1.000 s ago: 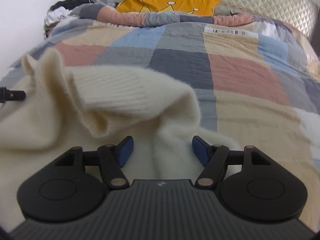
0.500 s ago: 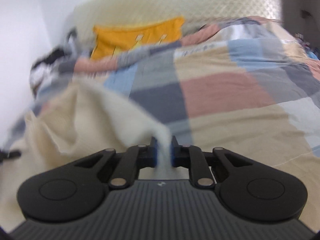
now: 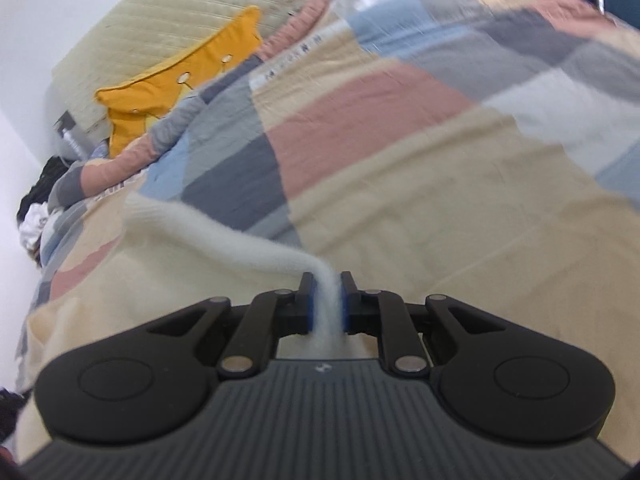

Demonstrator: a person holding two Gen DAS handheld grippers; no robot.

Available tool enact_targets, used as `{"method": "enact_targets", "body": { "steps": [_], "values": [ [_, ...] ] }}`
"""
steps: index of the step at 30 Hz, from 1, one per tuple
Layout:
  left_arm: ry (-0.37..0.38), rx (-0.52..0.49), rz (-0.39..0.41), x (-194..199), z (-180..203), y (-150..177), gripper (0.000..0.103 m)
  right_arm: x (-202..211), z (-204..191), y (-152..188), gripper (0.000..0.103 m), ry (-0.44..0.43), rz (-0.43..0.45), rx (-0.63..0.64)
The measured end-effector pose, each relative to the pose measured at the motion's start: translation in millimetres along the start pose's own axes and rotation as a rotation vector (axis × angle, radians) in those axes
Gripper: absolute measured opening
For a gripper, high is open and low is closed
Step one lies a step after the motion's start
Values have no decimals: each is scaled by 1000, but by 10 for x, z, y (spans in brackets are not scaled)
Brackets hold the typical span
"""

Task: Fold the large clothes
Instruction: 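Open both tools to release the folded sweater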

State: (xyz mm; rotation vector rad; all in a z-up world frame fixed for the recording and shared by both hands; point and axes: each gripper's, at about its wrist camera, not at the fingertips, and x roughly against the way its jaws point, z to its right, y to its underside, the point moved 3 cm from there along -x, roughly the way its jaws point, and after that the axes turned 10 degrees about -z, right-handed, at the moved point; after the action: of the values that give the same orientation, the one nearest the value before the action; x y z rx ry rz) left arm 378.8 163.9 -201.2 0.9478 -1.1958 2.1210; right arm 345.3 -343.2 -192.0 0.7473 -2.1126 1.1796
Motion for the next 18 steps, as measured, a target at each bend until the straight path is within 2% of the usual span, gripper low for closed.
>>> {"method": "enact_targets", "body": {
  "steps": [4, 8, 10, 11, 12, 14, 16, 18],
  "values": [
    [-16, -25, 3, -12, 1, 33, 8, -16, 54, 40, 20, 2, -9, -25],
    [-9, -69, 18, 90, 59, 63, 9, 44, 50, 68, 22, -31, -5, -45],
    [2, -66, 19, 199, 56, 106, 14, 119, 54, 89, 22, -61, -3, -63],
    [5, -61, 22, 267, 53, 133, 21, 168, 48, 104, 24, -74, -1, -67],
    [18, -53, 29, 352, 48, 173, 26, 234, 44, 127, 27, -85, 2, -72],
    [44, -35, 45, 547, 45, 264, 32, 356, 55, 168, 42, -106, 0, -85],
    [67, -24, 52, 749, 54, 363, 39, 480, 75, 215, 52, -140, 0, -100],
    [86, -24, 61, 954, 94, 459, 45, 614, 121, 284, 53, -168, 3, -126]
  ]
}}
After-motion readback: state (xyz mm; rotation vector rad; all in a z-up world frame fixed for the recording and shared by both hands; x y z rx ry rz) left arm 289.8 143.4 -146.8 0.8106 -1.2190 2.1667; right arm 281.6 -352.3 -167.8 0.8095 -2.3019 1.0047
